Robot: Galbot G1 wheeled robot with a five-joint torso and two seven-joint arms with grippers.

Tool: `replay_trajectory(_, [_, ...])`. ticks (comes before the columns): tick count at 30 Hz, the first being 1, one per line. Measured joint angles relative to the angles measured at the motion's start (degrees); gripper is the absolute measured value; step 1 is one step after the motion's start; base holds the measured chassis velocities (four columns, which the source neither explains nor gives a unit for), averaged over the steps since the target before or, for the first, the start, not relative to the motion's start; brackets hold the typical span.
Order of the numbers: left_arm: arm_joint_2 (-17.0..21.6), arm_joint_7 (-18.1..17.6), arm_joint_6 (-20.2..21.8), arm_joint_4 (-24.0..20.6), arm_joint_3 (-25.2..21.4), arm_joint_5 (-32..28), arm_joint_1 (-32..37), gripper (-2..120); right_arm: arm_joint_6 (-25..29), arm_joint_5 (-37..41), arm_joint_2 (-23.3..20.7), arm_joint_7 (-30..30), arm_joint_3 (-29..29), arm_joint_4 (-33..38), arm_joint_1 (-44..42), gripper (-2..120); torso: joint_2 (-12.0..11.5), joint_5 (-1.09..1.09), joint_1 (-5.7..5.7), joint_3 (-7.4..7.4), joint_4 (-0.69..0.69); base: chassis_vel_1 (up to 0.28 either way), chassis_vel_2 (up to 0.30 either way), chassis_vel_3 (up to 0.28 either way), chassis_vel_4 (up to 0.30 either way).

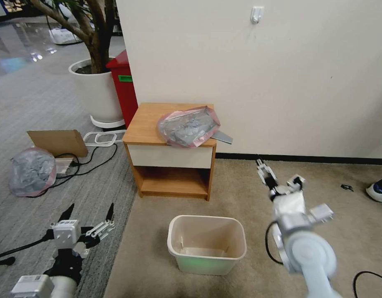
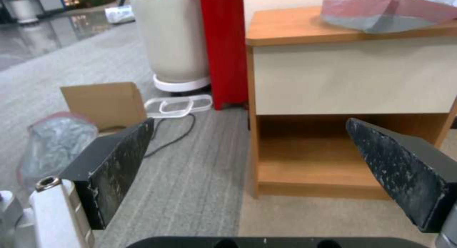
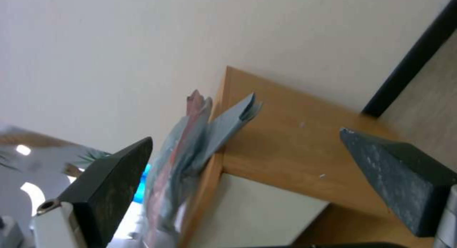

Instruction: Pick up the garbage bag from the table and place it over the trash can.

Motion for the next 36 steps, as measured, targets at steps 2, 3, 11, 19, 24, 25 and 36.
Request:
replay_trajectory(2, [0.11, 0.00, -0.47, 0.01, -0.87, 0.02, 0.62, 100, -0.21, 2.56, 0.30, 0.01, -0.52, -2.32, 2.16, 100, 0.00, 0.00, 0.00, 0.00, -0.01, 0.000, 0.000, 0.000, 0.000])
replay_trajectory(3, [0.11, 0.00, -0.73, 0.03, -1.62, 0.03, 1.18, 100, -0.14, 4.13, 0.61, 0.02, -1.27, -4.77, 4.43, 100, 0.00, -0.01, 0.00, 0.00, -0.01, 0.000, 0.000, 0.000, 0.000])
replay_trajectory(11, [-0.95, -0.01, -1.54, 0.07, -2.31, 0.26, 2.88, 100, 1.50, 5.51, 2.87, -0.04, -3.89, -13.07, 12.64, 100, 0.00, -0.01, 0.00, 0.00, 0.00, 0.000, 0.000, 0.000, 0.000])
replay_trajectory(19, [-1.47, 0.02, -1.61, 0.09, -2.29, 0.51, 3.10, 100, 3.35, 5.94, 4.52, -0.33, -5.74, -20.91, 18.24, 100, 0.00, -0.01, 0.00, 0.00, 0.00, 0.000, 0.000, 0.000, 0.000])
replay_trajectory(24, [-1.92, 0.19, -1.58, 0.11, -2.02, 0.62, 3.02, 100, 4.87, 5.17, 6.07, -0.87, -6.04, -26.96, 22.36, 84, 0.00, 0.00, 0.00, 0.00, -0.01, 0.000, 0.000, 0.000, 0.000])
replay_trajectory(25, [-1.92, 0.19, -1.58, 0.11, -2.02, 0.62, 3.02, 100, 4.87, 5.17, 6.07, -0.87, -6.04, -26.96, 22.36, 84, 0.00, 0.00, 0.00, 0.00, -0.01, 0.000, 0.000, 0.000, 0.000])
replay_trajectory(36, [-2.79, 0.62, -1.35, 0.12, -1.21, 1.96, 2.96, 100, 5.23, 5.07, 6.66, -1.93, -5.55, -28.30, 24.55, 45, 0.00, -0.01, 0.00, 0.00, -0.01, 0.000, 0.000, 0.000, 0.000])
